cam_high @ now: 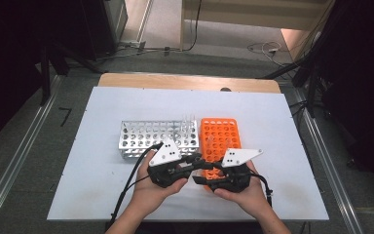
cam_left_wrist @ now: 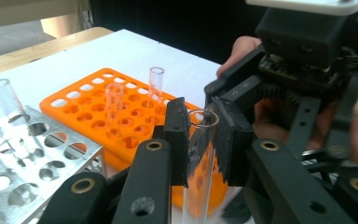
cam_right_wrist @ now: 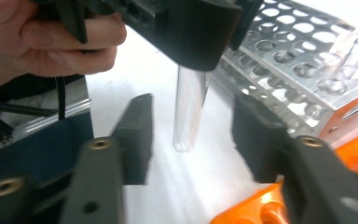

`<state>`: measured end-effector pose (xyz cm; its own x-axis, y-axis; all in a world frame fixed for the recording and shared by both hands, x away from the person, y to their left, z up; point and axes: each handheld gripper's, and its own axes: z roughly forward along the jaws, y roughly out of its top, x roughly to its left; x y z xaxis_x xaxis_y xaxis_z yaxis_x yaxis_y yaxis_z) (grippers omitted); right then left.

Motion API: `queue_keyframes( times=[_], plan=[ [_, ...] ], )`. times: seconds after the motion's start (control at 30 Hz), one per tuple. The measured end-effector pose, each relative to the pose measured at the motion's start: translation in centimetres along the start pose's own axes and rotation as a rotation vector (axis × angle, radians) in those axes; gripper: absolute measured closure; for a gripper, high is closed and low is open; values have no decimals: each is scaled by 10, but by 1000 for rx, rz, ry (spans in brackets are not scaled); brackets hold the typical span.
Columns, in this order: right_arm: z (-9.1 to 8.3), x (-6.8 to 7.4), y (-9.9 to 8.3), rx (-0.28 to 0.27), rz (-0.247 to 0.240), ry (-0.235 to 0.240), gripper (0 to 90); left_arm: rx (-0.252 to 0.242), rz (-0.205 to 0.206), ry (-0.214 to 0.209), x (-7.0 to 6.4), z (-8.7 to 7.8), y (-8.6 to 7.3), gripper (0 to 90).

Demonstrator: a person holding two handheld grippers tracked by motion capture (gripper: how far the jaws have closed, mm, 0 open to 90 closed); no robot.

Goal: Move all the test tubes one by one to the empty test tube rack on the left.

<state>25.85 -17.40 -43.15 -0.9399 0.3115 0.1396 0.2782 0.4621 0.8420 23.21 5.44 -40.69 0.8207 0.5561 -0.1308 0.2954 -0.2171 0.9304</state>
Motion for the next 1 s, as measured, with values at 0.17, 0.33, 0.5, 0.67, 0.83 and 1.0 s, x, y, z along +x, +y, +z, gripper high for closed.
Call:
queue_keyframes(
  times=[0.17,0.33,0.5,0.67,0.83,1.0],
  plan=[
    [-10,-4,-1,-32,-6,-19,315,-7,-10,14,5,-4,1,755],
    [-22,-11,-3,-59,9,-43,145,-11,-14,21,10,-7,3,755],
    [-34,-18,-7,-84,21,-66,35,-24,-25,32,16,-11,5,755],
    [-46,-26,-11,-102,35,-96,0,-22,-30,43,20,-12,6,755],
    [-58,-34,-17,-121,65,-106,0,-28,-22,62,26,-14,10,755],
    [-69,-43,-23,-129,90,-149,0,-37,-24,83,34,-15,15,755]
  ],
)
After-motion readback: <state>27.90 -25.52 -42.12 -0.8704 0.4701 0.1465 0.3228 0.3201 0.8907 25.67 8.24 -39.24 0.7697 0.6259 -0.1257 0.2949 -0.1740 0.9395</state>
